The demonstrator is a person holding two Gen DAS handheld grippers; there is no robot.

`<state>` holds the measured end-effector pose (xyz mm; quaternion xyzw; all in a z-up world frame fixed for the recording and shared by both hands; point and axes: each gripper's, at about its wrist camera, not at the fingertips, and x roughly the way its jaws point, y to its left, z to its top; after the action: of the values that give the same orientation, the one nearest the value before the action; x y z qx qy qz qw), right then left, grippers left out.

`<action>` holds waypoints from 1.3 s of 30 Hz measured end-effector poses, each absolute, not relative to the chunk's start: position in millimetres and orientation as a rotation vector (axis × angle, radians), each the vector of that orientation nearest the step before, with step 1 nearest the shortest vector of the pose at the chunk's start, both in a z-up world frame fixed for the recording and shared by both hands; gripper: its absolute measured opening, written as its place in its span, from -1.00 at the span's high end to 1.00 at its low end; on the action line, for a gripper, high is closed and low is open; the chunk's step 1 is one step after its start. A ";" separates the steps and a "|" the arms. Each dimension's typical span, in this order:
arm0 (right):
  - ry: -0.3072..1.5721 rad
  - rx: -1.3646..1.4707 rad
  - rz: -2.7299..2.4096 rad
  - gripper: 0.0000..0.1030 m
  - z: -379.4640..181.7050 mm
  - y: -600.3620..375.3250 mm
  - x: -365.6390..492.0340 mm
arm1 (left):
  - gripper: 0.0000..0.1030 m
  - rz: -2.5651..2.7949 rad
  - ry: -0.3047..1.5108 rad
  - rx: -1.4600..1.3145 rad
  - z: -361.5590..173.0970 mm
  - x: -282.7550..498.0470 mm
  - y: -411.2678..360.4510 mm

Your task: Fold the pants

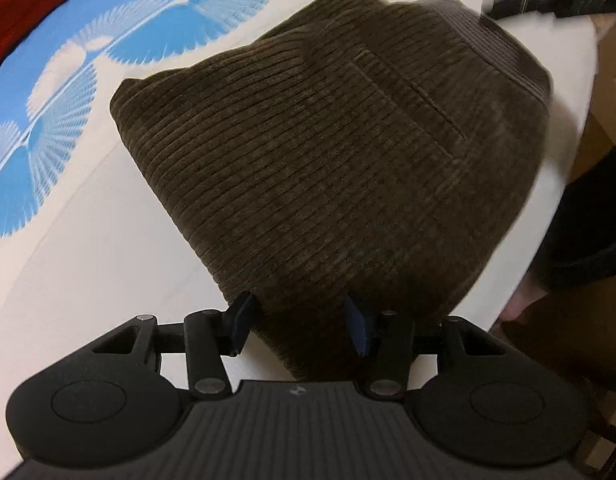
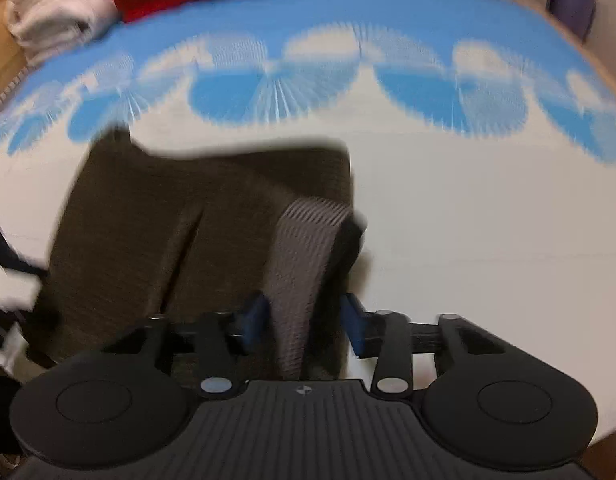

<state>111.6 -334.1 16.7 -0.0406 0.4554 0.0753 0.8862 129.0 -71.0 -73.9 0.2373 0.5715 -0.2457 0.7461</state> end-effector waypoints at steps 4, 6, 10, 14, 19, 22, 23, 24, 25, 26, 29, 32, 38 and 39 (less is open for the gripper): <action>0.827 -0.097 0.241 0.12 28.8 -329.0 103.2 | -0.08 -0.508 1.226 0.411 -58.3 140.2 -62.8; 0.905 -0.118 0.247 0.12 14.9 -327.9 110.8 | -0.08 -0.468 1.170 0.368 -50.1 148.3 -58.7; 1.113 -0.210 0.192 0.09 -22.0 -325.6 123.8 | -0.08 -0.387 1.058 0.203 -30.9 169.0 -46.6; 1.105 -0.211 0.200 0.05 -20.7 -326.2 126.5 | -0.05 -0.331 0.969 0.079 -17.7 185.4 -40.7; 1.020 -0.188 0.232 0.06 -5.1 -324.2 118.3 | 0.18 -0.263 0.961 0.063 -24.2 204.3 -56.4; 1.063 -0.178 0.215 0.00 -9.9 -327.1 121.1 | 0.00 -0.115 1.101 0.128 -56.5 221.6 -57.0; 1.093 -0.182 0.208 -0.10 -14.9 -328.2 122.8 | -0.08 -0.077 1.141 0.101 -66.0 226.2 -54.1; 1.104 -0.168 0.200 -0.28 -17.2 -330.3 123.9 | -0.17 -0.050 1.155 0.061 -66.5 229.1 -51.0; 1.099 -0.143 0.195 -0.32 -16.4 -333.1 125.2 | -0.21 -0.033 1.161 0.024 -63.8 231.0 -47.7; 1.096 -0.116 0.194 -0.34 -15.8 -336.5 127.1 | -0.23 -0.026 1.162 0.004 -61.2 231.6 -46.5; 1.086 -0.005 0.142 -0.54 -16.7 -351.1 135.3 | -0.52 -0.027 1.149 -0.052 -57.0 230.9 -40.1; 1.112 0.102 0.093 -0.69 -24.5 -363.4 146.5 | -0.69 -0.072 1.200 -0.170 -59.7 230.3 -31.5; 1.213 0.214 0.118 -0.87 -51.3 -365.7 168.3 | -0.92 -0.109 1.371 -0.258 -91.5 230.4 -29.3; 1.226 0.224 0.123 -0.90 -55.4 -365.0 170.8 | -0.93 -0.101 1.391 -0.265 -96.6 230.5 -28.5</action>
<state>170.8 -365.0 -55.4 0.1048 0.5736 0.0574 0.8104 230.5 -28.5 -96.6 -0.1218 0.6384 -0.0461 0.7586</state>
